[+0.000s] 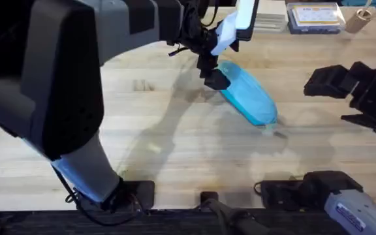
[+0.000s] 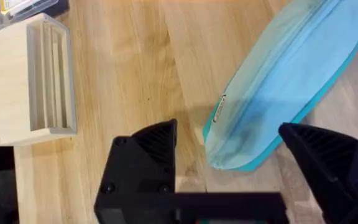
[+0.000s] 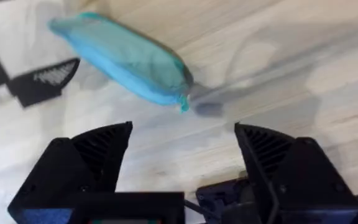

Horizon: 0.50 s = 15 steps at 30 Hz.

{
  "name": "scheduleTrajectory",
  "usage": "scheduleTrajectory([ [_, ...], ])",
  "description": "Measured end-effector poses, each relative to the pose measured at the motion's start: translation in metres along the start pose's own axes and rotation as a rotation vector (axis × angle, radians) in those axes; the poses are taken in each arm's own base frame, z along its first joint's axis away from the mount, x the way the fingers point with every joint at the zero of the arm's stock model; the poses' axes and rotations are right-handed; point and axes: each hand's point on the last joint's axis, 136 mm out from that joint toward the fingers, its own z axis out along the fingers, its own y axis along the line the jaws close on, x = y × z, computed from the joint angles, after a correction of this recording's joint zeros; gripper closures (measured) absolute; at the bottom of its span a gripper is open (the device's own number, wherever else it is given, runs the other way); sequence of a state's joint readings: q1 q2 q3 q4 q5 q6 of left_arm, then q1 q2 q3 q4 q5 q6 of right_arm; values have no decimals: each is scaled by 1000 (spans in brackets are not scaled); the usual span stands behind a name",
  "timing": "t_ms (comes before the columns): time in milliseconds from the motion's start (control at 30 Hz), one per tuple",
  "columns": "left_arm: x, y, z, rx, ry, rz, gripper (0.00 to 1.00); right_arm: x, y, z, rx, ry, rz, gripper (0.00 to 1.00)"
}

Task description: Unzip the bag, pick up the pens from the table one at a time and place them inside, then zip the bag closed.

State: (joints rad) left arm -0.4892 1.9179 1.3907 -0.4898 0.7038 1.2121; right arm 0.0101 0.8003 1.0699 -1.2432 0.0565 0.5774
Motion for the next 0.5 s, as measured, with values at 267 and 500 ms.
scheduleTrajectory([
  [267,3,3,-1,-15,25,5,8,5,17,-14,-102,17,-173,5],
  [500,-27,19,-42,-125,42,39,8,9,19,-25,-135,3,-232,4],
])
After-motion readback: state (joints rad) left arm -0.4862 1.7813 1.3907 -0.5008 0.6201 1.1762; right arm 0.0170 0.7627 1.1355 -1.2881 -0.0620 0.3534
